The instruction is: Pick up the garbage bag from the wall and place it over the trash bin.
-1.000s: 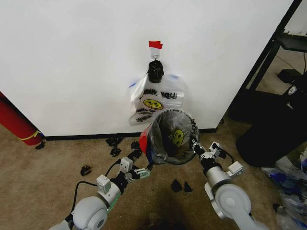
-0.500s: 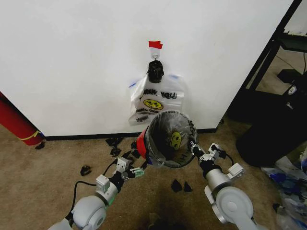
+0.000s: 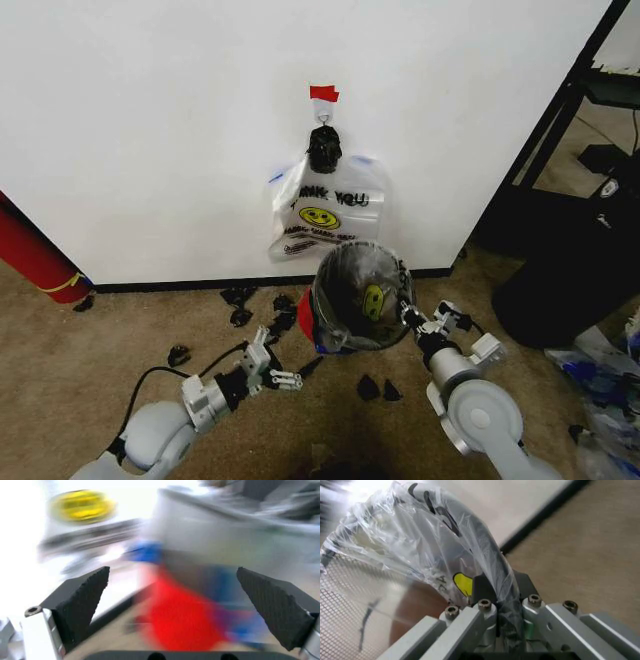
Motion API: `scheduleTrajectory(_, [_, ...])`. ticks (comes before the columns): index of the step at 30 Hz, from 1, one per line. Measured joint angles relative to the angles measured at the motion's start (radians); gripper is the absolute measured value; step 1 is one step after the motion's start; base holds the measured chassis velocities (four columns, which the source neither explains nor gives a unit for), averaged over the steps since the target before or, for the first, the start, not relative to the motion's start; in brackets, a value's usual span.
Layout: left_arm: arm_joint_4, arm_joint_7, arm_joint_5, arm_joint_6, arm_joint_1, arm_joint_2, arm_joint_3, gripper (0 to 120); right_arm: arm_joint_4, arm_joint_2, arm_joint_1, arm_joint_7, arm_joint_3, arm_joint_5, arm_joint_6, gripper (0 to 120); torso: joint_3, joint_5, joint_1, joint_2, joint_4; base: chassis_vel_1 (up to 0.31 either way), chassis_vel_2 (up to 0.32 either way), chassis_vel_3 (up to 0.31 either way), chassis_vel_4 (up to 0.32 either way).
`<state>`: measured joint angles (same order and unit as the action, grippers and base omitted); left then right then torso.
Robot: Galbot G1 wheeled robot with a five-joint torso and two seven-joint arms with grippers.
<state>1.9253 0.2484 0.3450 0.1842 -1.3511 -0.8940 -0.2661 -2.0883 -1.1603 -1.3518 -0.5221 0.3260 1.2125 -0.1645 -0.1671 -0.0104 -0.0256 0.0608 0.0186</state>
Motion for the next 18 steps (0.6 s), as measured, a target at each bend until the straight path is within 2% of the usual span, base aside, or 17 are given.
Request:
scheduleTrajectory(2, [0.013, -0.136, -0.036, -0.038, -0.026, 0.016, -0.019, 100, 0.005, 0.002, 0.002, -0.041, 0.000, -0.007, -0.028, 0, 0.000, 0.0002, 0.000, 0.000, 0.0002, 0.000, 0.000, 0.000, 0.000])
scheduleTrajectory(3, [0.016, -0.155, -0.047, -0.045, -0.047, 0.024, -0.036, 100, 0.010, 0.004, 0.010, -0.060, -0.007, -0.007, -0.044, 0, 0.000, 0.0004, 0.000, 0.000, 0.0001, 0.000, 0.000, 0.000, 0.000])
scheduleTrajectory(5, [0.014, -0.156, -0.065, -0.045, -0.066, 0.028, -0.052, 100, 0.017, 0.006, 0.020, -0.074, -0.016, -0.007, -0.059, 0, 0.000, 0.0004, 0.000, 0.000, -0.0008, 0.000, 0.000, 0.000, 0.000])
scheduleTrajectory(6, [-0.003, -0.152, -0.109, -0.020, -0.085, 0.027, -0.070, 100, 0.028, 0.010, 0.032, -0.081, -0.032, -0.011, -0.072, 0, 0.000, 0.0004, 0.000, 0.000, -0.0010, 0.000, 0.000, 0.000, 0.000])
scheduleTrajectory(10, [-0.037, -0.146, -0.212, 0.045, -0.113, -0.004, -0.080, 100, 0.063, 0.012, 0.055, -0.081, -0.076, -0.022, -0.101, 0, 0.000, 0.0001, 0.000, 0.000, -0.0006, 0.000, 0.000, 0.000, 0.000])
scheduleTrajectory(18, [-0.035, -0.147, -0.235, 0.047, -0.118, -0.036, -0.050, 100, 0.101, 0.010, 0.077, -0.081, -0.112, -0.053, -0.114, 0, 0.000, 0.0001, 0.000, 0.000, -0.0006, 0.000, 0.000, 0.000, 0.000])
